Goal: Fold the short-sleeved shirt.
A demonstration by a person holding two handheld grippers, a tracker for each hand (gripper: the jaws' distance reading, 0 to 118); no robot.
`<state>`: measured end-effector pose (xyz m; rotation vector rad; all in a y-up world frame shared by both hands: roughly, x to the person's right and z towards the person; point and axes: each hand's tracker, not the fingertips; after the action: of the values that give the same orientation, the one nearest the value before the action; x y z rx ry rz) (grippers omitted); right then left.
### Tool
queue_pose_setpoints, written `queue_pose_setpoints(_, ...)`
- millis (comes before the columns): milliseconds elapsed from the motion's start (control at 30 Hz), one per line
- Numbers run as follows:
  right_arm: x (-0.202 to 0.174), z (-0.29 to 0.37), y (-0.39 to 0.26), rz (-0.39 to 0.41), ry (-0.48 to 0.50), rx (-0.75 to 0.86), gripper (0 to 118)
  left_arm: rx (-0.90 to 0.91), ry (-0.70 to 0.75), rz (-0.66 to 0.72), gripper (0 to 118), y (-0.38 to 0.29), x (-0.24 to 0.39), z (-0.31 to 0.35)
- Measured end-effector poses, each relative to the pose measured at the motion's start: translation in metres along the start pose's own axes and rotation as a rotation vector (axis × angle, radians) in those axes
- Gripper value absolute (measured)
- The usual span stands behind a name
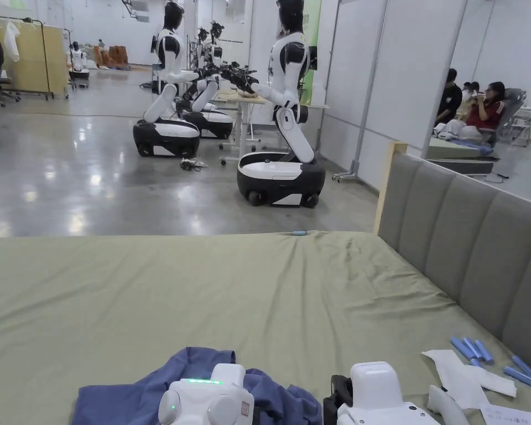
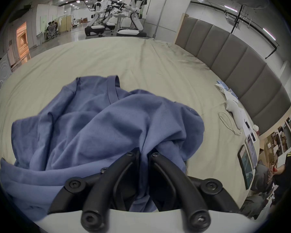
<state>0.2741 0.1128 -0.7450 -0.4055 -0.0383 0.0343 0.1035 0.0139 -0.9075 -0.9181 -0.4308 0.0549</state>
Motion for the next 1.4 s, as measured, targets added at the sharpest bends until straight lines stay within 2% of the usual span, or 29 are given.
queue_pose_setpoints(33, -0.002, 0.001, 0.000, 0.002, 0.003, 0.000, 0, 0.032, -0.001, -0.019, 34, 0.001, -0.001, 0.007)
queue_pose_setpoints(100, -0.005, 0.005, 0.001, 0.002, 0.010, 0.004, 0, 0.125, -0.058, -0.036, 82, 0.000, -0.002, 0.033)
queue_pose_setpoints(133, -0.007, 0.008, 0.001, 0.001, 0.014, 0.007, 0, 0.176, -0.064, -0.041, 97, 0.000, -0.001, 0.050)
queue_pose_setpoints(300, -0.023, 0.029, 0.003, 0.010, 0.036, 0.024, 0, 0.424, -0.012, -0.076, 96, -0.035, -0.020, 0.155)
queue_pose_setpoints(433, -0.045, 0.043, 0.002, 0.012, 0.075, 0.047, 0, 0.435, 0.003, -0.090, 92, -0.087, -0.060, 0.226)
queue_pose_setpoints(467, -0.053, 0.045, 0.001, 0.019, 0.086, 0.049, 0, 0.423, 0.010, -0.079, 75, -0.102, -0.073, 0.240)
queue_pose_setpoints(500, -0.061, 0.046, 0.000, 0.027, 0.100, 0.053, 0, 0.414, 0.005, -0.071, 37, -0.116, -0.087, 0.253)
queue_pose_setpoints(533, -0.069, 0.047, -0.001, 0.032, 0.110, 0.054, 0, 0.400, 0.071, -0.054, 7, -0.126, -0.096, 0.260)
queue_pose_setpoints(567, -0.077, 0.047, -0.002, 0.037, 0.128, 0.056, 0, 0.400, 0.135, -0.052, 6, -0.138, -0.109, 0.268)
queue_pose_setpoints(600, -0.085, 0.047, -0.004, 0.043, 0.145, 0.051, 0, 0.369, 0.096, -0.047, 6, -0.146, -0.124, 0.275)
queue_pose_setpoints(700, -0.105, 0.045, -0.007, 0.057, 0.171, 0.044, 0, 0.337, 0.190, -0.004, 6, -0.161, -0.168, 0.289)
queue_pose_setpoints(867, -0.126, 0.038, -0.011, 0.060, 0.205, 0.017, 0, 0.208, 0.385, 0.114, 6, -0.157, -0.285, 0.282)
queue_pose_setpoints(967, -0.132, 0.029, -0.012, 0.073, 0.212, 0.003, 0, 0.094, 0.507, 0.133, 6, -0.140, -0.352, 0.265)
queue_pose_setpoints(1100, -0.135, 0.016, -0.013, 0.083, 0.205, -0.020, 0, 0.042, 0.468, 0.201, 9, -0.121, -0.399, 0.240)
queue_pose_setpoints(1133, -0.135, 0.013, -0.013, 0.083, 0.202, -0.026, 0, 0.044, 0.458, 0.220, 34, -0.117, -0.406, 0.235)
queue_pose_setpoints(1233, -0.133, 0.005, -0.013, 0.089, 0.192, -0.038, 0, 0.044, 0.444, 0.233, 62, -0.109, -0.409, 0.221)
queue_pose_setpoints(1267, -0.132, 0.003, -0.013, 0.090, 0.188, -0.042, 0, 0.050, 0.430, 0.227, 85, -0.108, -0.408, 0.214)
queue_pose_setpoints(1300, -0.130, 0.000, -0.013, 0.087, 0.185, -0.051, 0, 0.052, 0.426, 0.216, 96, -0.108, -0.407, 0.208)
queue_pose_setpoints(1400, -0.123, -0.008, -0.013, 0.074, 0.175, -0.072, 0, -0.050, 0.488, 0.175, 96, -0.110, -0.397, 0.186)
